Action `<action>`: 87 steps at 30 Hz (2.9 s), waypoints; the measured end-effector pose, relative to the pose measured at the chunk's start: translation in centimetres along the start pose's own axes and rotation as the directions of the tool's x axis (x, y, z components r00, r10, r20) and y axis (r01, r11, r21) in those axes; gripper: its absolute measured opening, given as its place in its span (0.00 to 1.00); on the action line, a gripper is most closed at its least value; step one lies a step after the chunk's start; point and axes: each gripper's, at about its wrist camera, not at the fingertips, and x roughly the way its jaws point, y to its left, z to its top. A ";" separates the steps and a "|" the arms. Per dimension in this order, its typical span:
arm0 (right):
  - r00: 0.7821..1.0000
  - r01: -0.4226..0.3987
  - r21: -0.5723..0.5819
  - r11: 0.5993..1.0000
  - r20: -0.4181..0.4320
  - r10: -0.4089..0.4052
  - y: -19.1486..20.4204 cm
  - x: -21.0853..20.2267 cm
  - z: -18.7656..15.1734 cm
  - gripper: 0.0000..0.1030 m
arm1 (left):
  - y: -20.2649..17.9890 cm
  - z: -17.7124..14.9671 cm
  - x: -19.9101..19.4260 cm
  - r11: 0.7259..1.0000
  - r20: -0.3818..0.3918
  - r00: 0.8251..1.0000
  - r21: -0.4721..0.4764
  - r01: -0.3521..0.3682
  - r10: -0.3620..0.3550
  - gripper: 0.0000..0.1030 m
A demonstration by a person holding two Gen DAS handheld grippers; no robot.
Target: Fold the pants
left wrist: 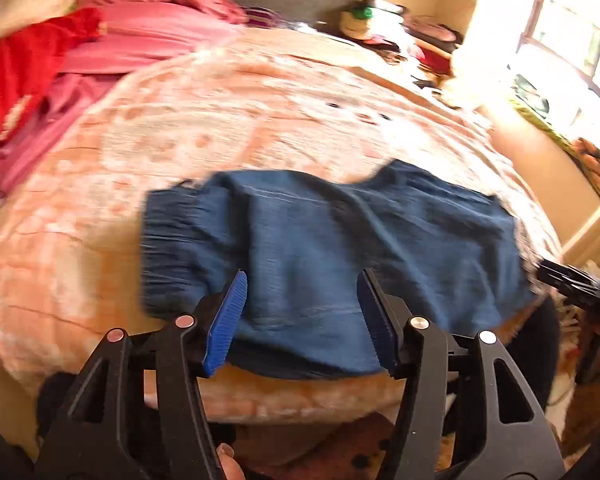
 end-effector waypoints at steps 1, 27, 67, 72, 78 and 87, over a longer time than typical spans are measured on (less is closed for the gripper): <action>1.000 0.001 0.011 1.000 0.001 -0.001 -0.3 0.2 0.2 0.53 | 1.2 0.3 0.1 0.998 0.006 0.998 -0.028 -0.063 0.063 0.54; 0.997 0.048 -0.018 0.999 -0.056 -0.049 -1.1 3.5 0.9 0.70 | 7.4 1.3 2.9 0.975 -0.035 0.986 -0.147 -0.167 0.164 0.52; 0.997 -0.061 0.246 0.967 -0.024 0.069 -12.6 8.6 9.0 0.65 | -11.6 10.5 18.2 0.944 -0.240 0.947 0.200 0.263 -0.213 0.56; 0.991 -0.124 0.235 0.964 -0.025 0.133 -12.6 9.3 8.7 0.50 | -11.3 10.0 19.6 0.948 -0.251 0.941 0.166 0.271 -0.225 0.55; 0.984 -0.167 0.212 0.963 -0.018 0.175 -12.2 9.1 8.4 0.37 | -11.7 9.5 18.9 0.928 -0.265 0.906 0.085 0.364 -0.331 0.19; 0.978 -0.193 0.109 0.975 0.105 0.182 -10.1 5.3 10.0 0.18 | -12.4 11.1 15.8 0.949 -0.119 0.964 0.181 0.258 -0.239 0.04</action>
